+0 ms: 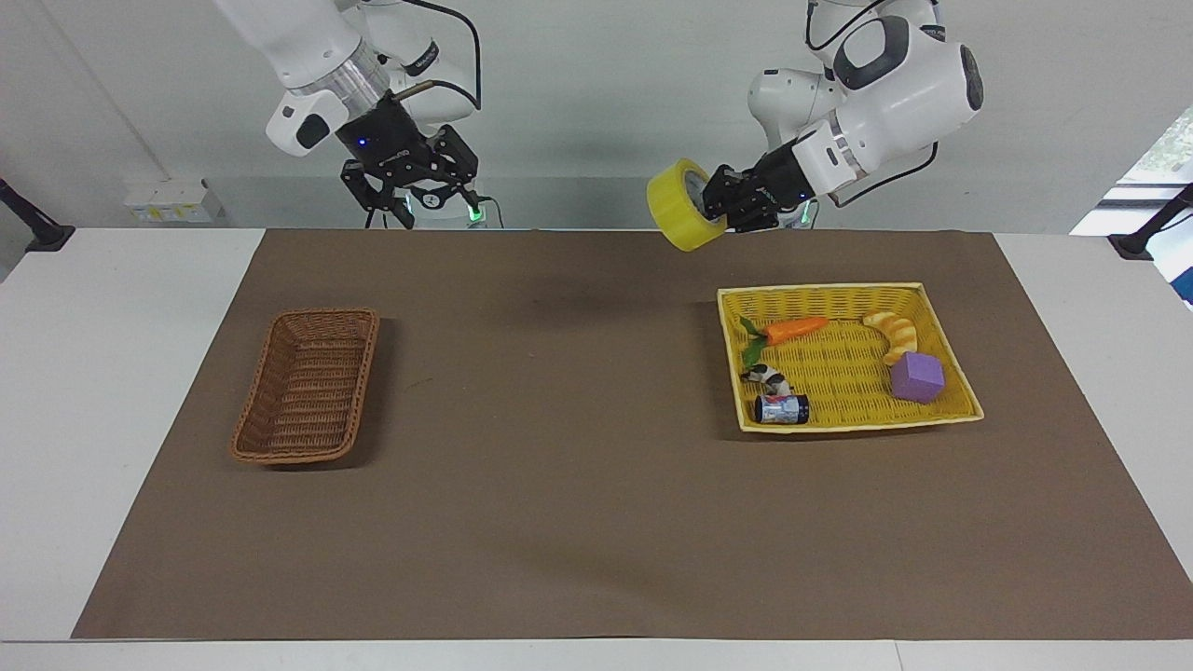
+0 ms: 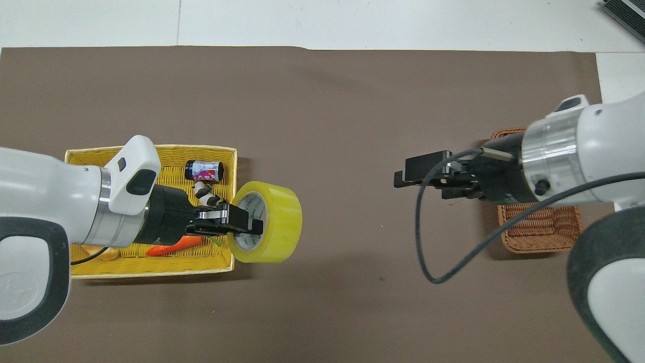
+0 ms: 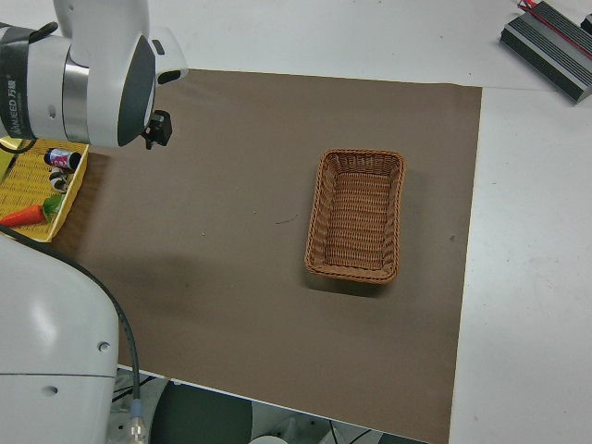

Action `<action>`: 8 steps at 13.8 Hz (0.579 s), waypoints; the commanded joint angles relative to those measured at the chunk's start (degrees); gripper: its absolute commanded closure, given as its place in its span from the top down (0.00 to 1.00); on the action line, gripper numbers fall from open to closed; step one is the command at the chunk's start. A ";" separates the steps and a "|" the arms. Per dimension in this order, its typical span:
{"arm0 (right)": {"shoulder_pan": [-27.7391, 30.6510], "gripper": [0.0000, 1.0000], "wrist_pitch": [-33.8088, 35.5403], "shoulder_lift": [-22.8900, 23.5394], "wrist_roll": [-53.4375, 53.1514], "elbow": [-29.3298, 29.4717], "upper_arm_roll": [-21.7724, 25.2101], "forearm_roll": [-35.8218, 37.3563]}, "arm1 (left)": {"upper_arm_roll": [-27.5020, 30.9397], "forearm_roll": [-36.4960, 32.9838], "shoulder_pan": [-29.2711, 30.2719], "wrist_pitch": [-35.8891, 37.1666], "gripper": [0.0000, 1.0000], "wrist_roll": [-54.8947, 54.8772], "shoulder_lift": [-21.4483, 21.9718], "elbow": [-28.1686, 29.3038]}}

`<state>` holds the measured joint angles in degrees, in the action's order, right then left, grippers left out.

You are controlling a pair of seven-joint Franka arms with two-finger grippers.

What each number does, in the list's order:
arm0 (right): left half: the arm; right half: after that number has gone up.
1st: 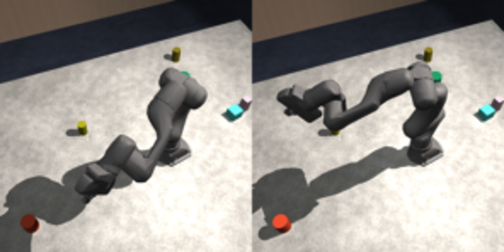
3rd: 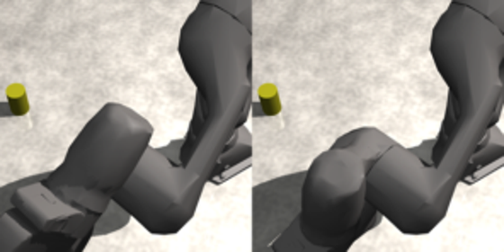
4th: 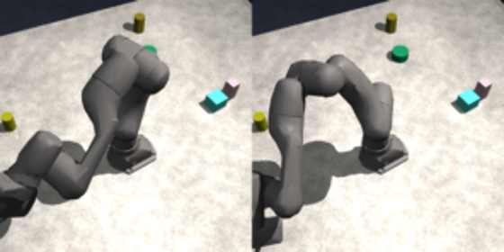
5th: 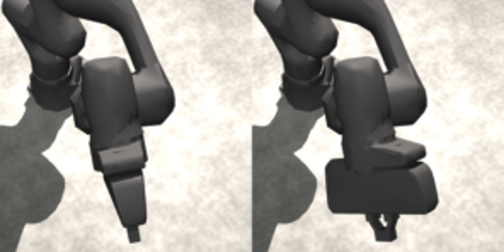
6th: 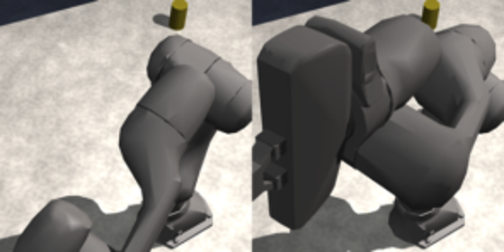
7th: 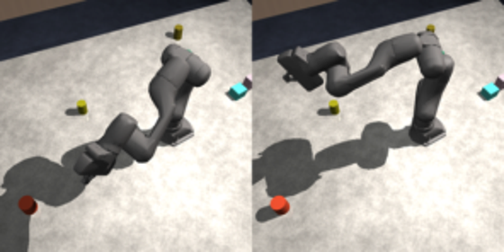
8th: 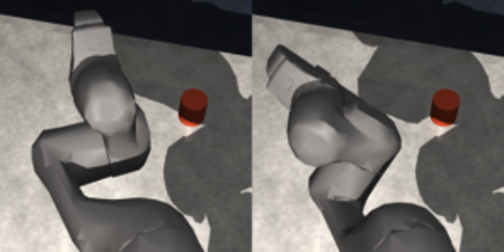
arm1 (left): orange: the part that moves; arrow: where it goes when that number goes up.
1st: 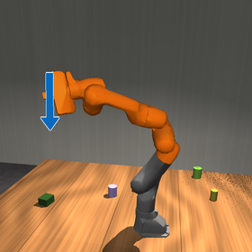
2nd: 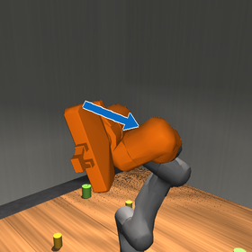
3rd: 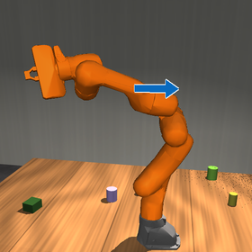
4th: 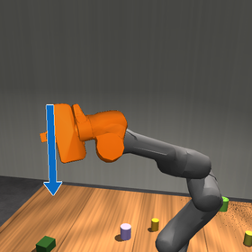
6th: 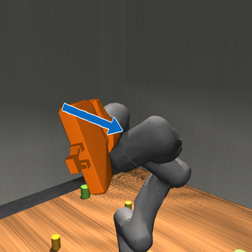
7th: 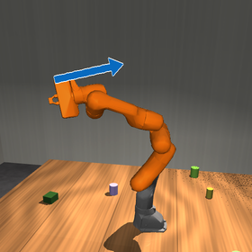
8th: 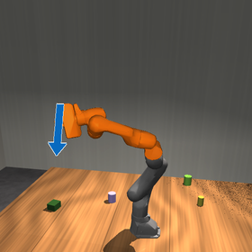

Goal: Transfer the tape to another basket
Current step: 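Hold the tape up with the left gripper while the right gripper approaches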

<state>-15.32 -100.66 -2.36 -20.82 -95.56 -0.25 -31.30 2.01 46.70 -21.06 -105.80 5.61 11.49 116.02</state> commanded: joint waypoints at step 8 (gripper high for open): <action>-9.37 1.00 -18.00 2.89 -18.56 -3.93 0.07 -15.90 | -1.57 1.56 0.23 -2.40 0.00 -0.16 3.62 4.03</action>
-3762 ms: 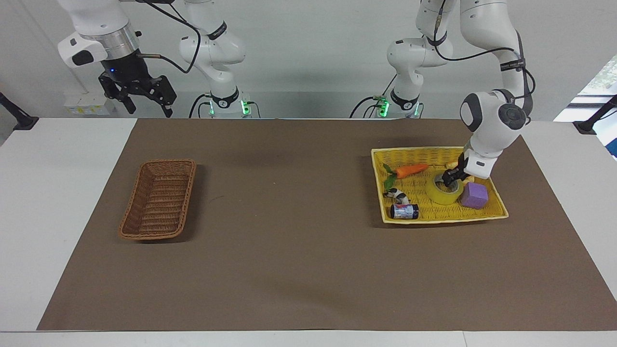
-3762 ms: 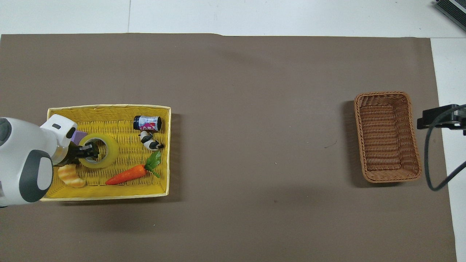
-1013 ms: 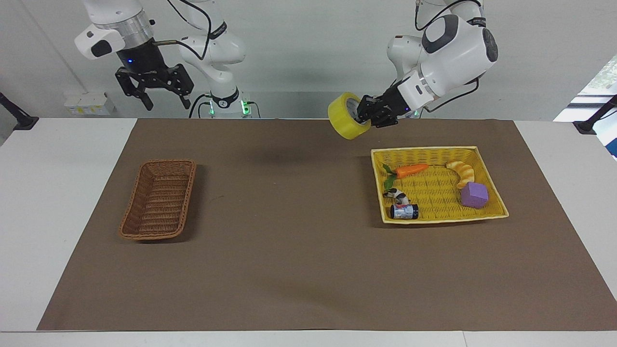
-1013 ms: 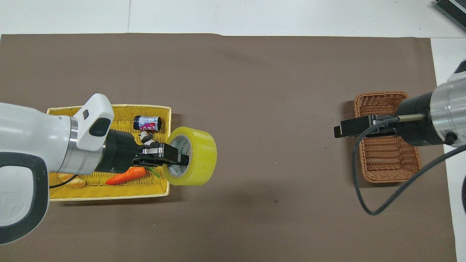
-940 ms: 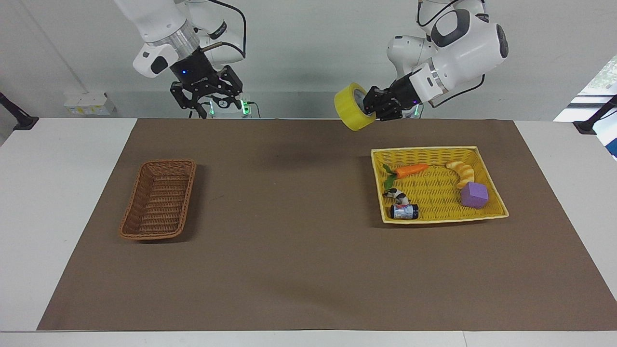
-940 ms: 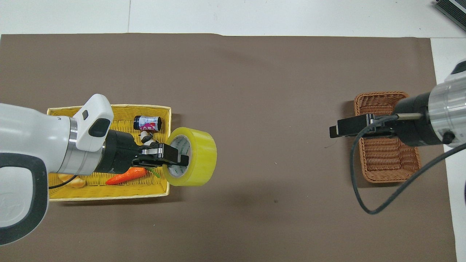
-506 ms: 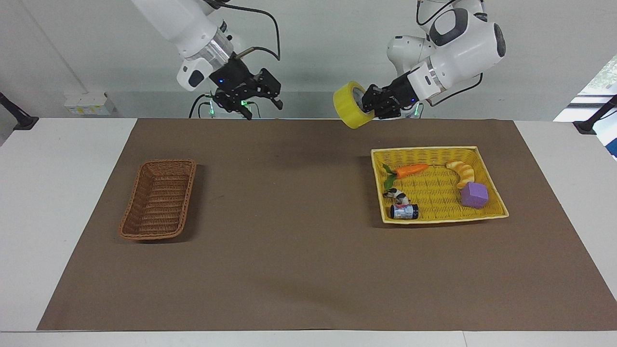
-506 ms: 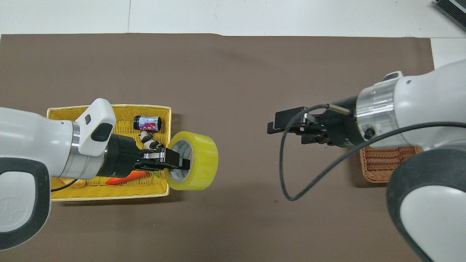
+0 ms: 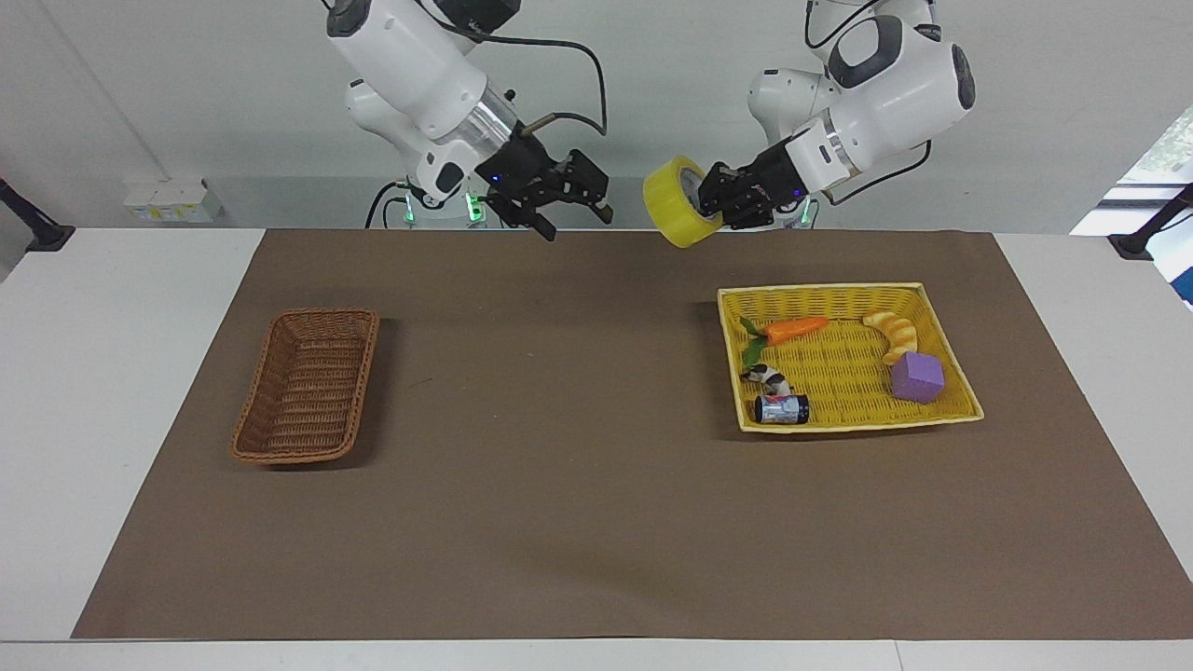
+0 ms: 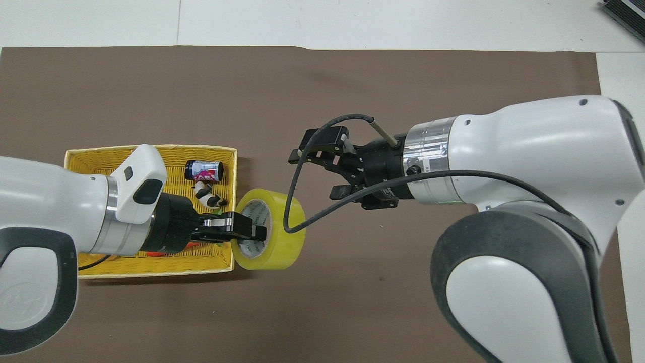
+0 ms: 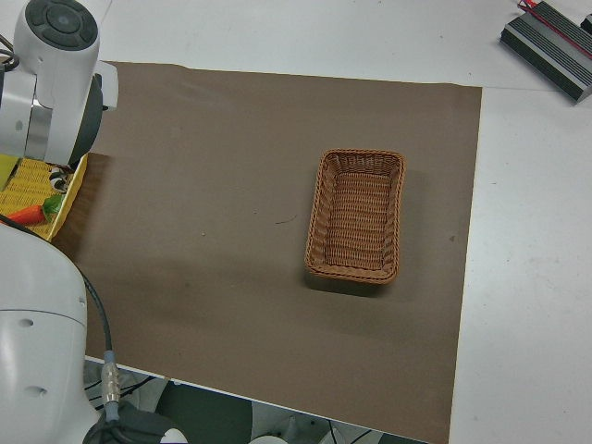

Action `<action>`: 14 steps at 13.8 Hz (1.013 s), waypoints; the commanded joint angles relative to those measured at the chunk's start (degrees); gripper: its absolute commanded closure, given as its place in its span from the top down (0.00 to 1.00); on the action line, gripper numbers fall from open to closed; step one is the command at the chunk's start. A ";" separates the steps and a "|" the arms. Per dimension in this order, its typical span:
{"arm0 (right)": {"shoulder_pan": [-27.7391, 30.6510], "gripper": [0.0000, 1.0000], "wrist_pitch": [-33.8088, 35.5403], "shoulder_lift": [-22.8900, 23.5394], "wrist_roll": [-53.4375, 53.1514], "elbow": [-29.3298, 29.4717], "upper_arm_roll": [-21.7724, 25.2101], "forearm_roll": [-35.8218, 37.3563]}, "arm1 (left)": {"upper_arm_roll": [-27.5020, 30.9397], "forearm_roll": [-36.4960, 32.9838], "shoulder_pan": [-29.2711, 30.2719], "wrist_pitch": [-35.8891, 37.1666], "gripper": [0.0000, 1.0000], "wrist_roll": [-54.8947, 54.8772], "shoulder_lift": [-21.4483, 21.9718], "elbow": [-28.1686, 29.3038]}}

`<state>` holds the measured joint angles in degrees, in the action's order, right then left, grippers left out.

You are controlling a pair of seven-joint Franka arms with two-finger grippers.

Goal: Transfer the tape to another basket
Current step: 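Hold the tape up with the left gripper while the right gripper approaches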

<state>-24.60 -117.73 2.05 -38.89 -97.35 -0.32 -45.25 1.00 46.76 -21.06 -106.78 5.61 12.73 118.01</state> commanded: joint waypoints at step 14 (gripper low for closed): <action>-4.50 0.91 -2.50 -6.27 14.63 -9.17 -0.03 -0.72 | -5.66 1.49 0.05 -14.76 0.00 15.46 1.60 1.96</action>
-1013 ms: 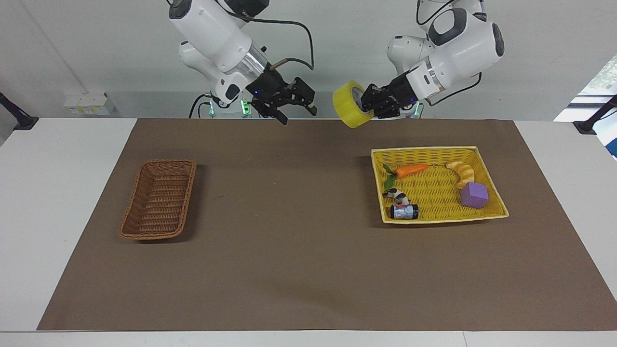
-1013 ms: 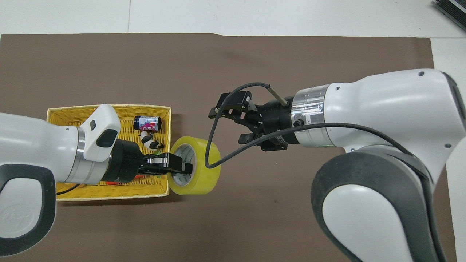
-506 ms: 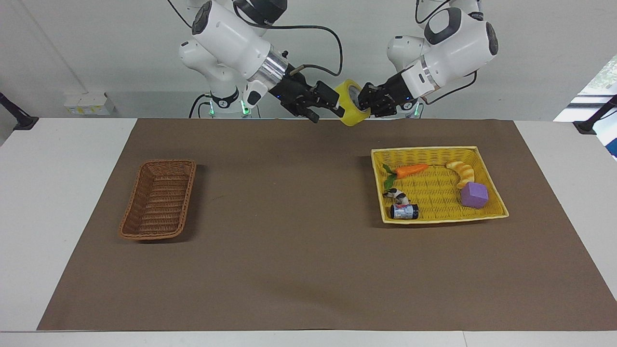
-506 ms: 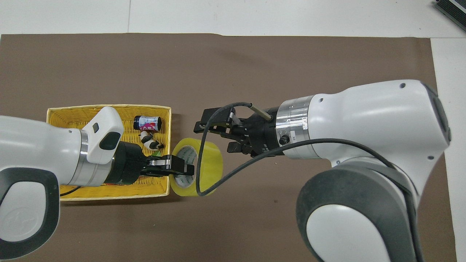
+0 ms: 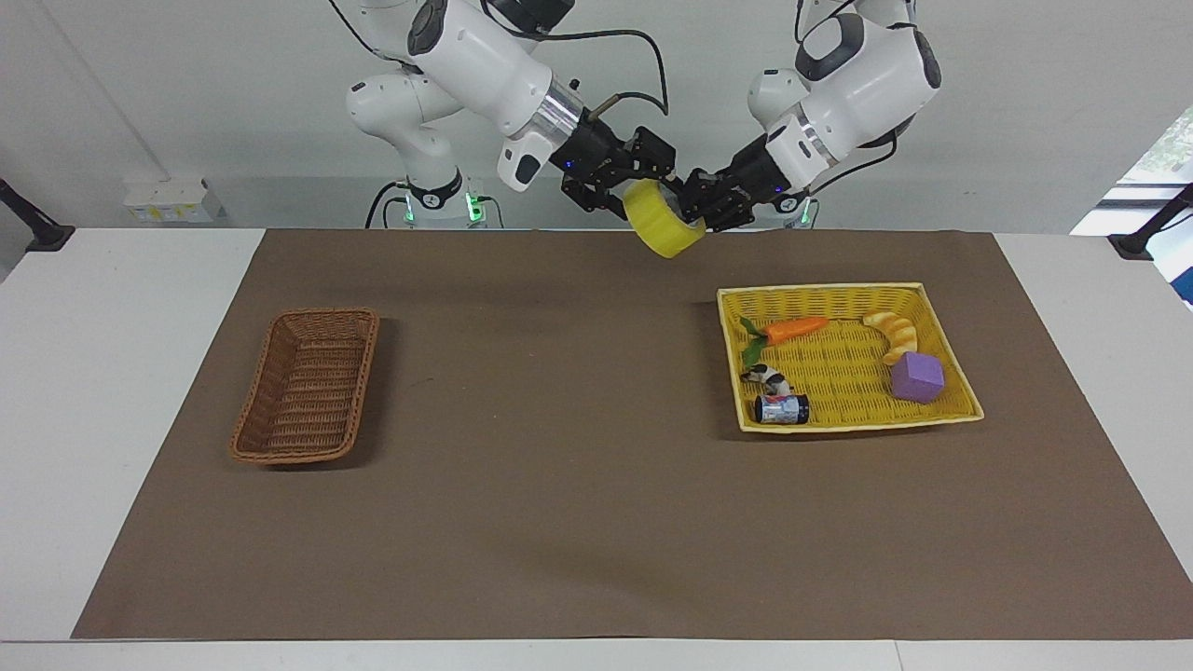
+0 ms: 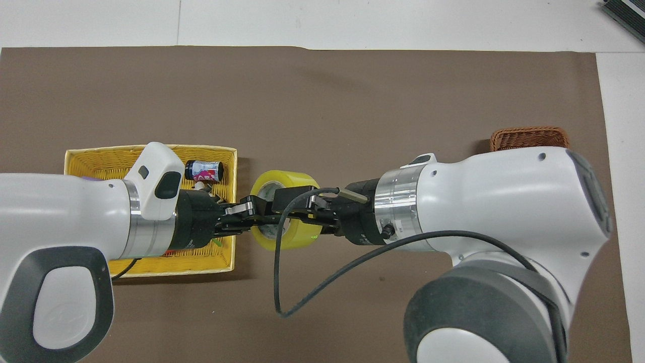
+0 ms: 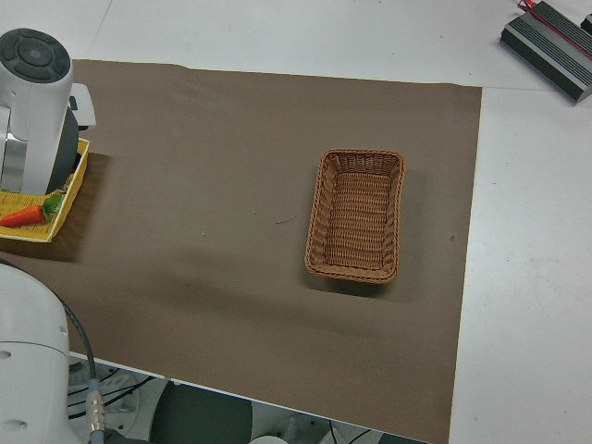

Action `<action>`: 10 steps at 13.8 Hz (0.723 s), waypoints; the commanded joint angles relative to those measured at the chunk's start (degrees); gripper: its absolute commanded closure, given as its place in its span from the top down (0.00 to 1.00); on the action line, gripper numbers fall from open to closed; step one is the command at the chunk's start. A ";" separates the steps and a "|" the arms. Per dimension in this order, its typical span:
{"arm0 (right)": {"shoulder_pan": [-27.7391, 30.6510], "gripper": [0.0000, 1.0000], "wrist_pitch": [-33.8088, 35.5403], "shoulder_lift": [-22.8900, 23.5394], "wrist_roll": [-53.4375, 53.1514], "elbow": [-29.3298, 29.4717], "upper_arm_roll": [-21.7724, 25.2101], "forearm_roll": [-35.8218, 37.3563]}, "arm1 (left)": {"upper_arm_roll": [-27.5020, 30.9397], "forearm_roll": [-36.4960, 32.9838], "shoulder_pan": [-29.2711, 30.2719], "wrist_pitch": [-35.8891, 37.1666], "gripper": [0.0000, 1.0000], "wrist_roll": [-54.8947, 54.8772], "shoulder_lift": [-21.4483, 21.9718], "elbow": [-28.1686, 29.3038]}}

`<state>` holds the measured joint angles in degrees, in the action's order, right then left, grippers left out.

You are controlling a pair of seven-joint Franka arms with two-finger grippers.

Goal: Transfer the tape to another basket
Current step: 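Grasp the tape with the right gripper and open the left gripper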

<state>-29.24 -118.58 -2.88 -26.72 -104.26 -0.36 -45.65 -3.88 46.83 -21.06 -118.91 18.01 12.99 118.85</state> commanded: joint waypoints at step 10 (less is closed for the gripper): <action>3.83 0.00 -0.86 -0.37 -1.05 -0.86 0.18 0.47 | -0.69 1.34 0.32 -1.50 1.00 4.05 1.33 0.42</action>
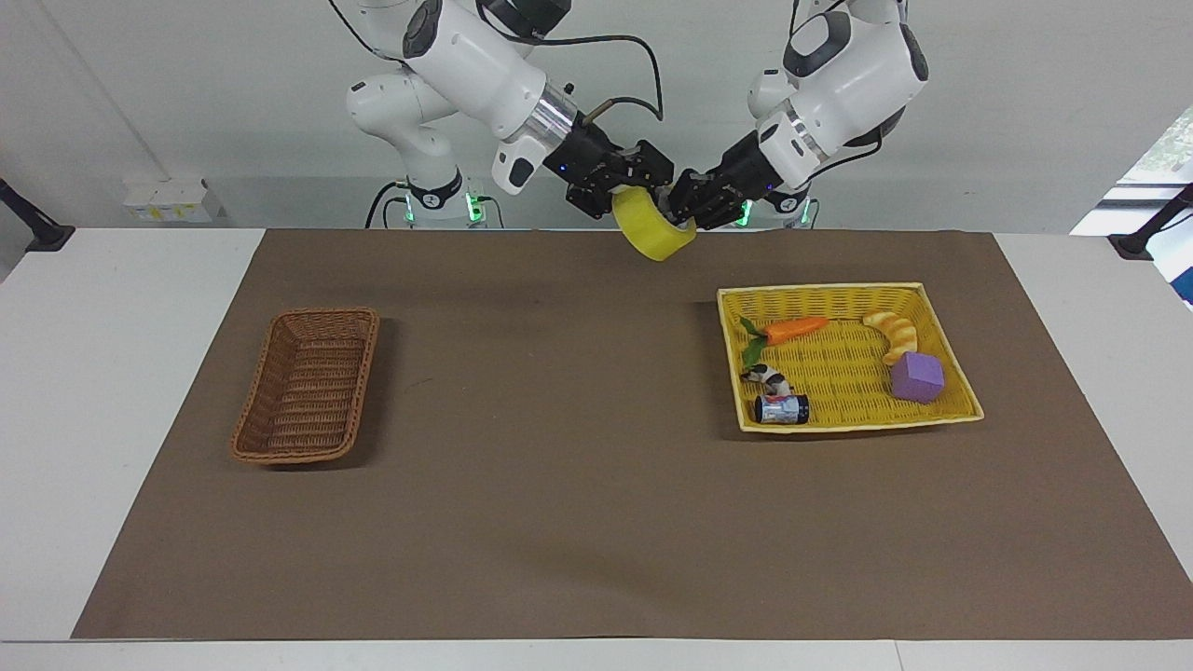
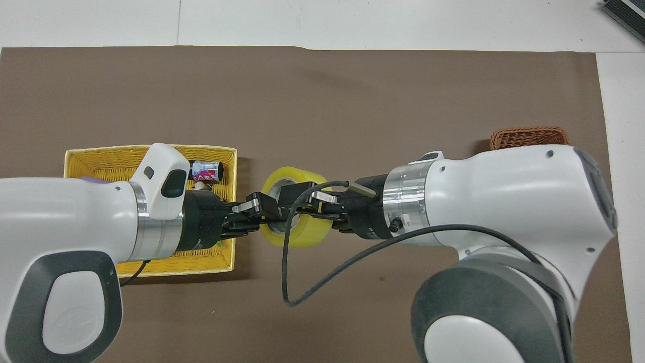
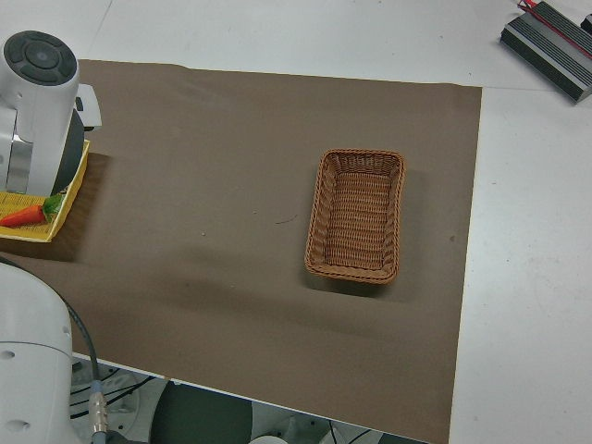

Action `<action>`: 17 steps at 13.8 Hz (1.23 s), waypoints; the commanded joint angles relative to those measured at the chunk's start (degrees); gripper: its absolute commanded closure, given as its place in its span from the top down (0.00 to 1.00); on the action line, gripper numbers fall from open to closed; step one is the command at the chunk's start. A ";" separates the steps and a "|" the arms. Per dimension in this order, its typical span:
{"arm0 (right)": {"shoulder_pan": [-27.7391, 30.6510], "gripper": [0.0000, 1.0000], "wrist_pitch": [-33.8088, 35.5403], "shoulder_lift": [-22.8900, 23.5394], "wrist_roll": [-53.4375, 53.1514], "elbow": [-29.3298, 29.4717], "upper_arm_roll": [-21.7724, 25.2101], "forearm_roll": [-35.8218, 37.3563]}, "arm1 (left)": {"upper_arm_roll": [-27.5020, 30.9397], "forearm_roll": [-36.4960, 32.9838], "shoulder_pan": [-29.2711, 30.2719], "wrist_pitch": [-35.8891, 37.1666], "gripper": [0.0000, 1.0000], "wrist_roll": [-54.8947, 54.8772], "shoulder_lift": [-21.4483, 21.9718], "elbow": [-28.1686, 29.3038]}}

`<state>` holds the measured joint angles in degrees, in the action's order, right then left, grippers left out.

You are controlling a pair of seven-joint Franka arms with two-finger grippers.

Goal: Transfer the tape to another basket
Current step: 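Grasp the tape with the right gripper and open the left gripper, then carry the tape to the wicker basket while the left gripper withdraws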

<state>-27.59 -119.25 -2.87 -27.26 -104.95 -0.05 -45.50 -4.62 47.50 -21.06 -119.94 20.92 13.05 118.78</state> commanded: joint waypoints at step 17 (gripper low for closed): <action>30.05 0.00 16.25 2.86 30.92 -3.94 -0.12 31.05 | 0.66 -38.25 13.50 23.00 1.00 -4.11 -0.66 -13.04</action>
<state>0.76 -103.31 -0.16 -2.03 -107.60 0.66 -19.38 -3.43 14.17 -8.41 -99.59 20.09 13.57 107.87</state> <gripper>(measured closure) 1.000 0.000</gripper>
